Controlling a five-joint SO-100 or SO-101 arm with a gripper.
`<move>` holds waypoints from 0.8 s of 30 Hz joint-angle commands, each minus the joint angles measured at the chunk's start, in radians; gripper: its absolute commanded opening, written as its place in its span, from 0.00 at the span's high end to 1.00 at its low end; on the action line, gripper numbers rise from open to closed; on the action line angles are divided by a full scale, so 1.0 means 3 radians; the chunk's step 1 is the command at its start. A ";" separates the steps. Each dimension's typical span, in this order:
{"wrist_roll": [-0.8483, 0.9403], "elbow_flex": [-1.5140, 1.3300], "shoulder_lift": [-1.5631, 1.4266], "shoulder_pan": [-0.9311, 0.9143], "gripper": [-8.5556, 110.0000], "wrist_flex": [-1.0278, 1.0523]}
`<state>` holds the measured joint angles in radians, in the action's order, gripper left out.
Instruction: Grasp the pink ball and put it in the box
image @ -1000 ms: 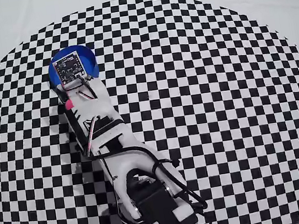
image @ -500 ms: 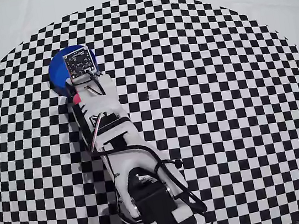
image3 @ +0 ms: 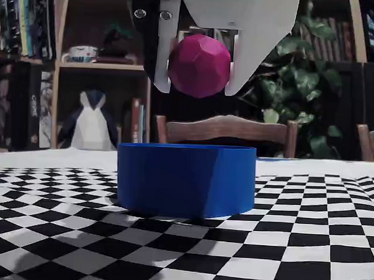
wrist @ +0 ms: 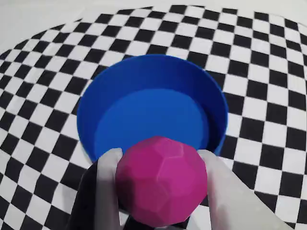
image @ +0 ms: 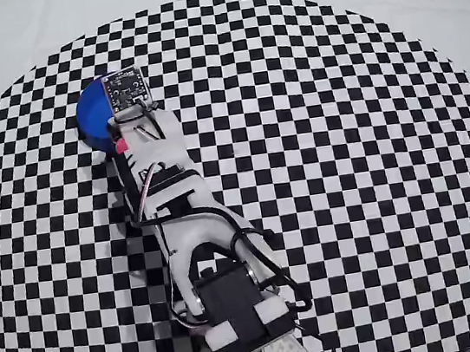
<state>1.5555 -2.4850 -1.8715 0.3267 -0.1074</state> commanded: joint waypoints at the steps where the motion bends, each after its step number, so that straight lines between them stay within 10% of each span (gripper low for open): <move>1: 0.0020 0.0220 0.0046 -0.0031 0.93 -0.0061; 24: 0.0020 0.0752 0.0629 0.0015 0.93 -0.0031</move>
<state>1.5555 -2.3163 -1.6874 0.3252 -0.1074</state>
